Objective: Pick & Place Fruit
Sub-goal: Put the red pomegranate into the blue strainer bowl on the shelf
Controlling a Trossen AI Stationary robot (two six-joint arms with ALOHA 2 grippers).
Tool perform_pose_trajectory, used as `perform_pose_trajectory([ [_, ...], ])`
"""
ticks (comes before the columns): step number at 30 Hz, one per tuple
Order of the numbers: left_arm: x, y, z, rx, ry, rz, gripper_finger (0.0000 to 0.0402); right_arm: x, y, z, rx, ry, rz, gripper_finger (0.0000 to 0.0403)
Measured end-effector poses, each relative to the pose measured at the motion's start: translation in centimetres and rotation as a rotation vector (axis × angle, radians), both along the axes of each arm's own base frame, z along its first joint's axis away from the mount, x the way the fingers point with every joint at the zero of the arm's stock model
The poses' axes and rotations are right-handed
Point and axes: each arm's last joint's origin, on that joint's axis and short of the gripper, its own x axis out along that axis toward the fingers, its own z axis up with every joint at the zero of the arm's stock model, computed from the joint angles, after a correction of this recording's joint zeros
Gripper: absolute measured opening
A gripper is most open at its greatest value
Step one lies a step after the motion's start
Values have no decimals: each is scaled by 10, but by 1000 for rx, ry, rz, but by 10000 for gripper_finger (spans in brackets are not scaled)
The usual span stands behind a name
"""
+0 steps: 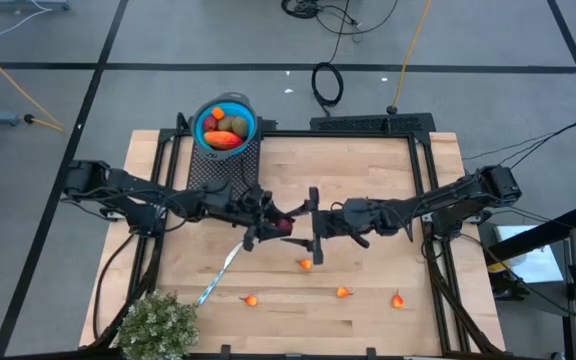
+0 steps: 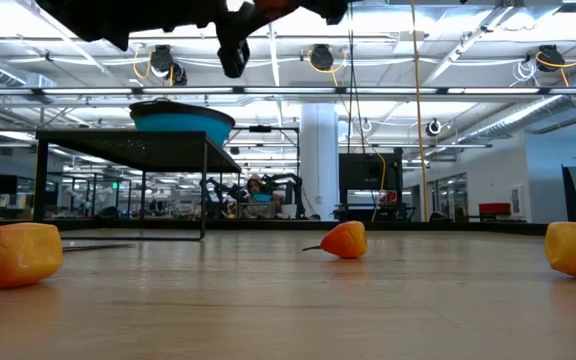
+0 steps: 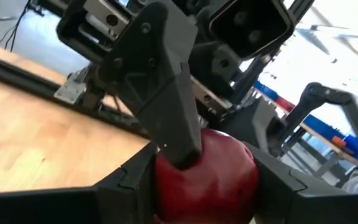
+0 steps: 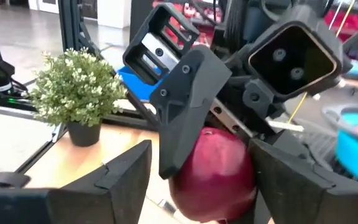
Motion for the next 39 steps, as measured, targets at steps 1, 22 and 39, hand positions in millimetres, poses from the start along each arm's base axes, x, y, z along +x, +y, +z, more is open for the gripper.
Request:
perform_pose_trajectory([
  [1,0,0,-1,3,12,1,181,0,1,-1,14,15,2,263],
  [22,-1,19,-18,-24,198,74,193,-41,5,-5,118,390,-5,282],
  [39,-23,44,20,129,44,224,192,-98,-9,9,197,624,-90,142],
])
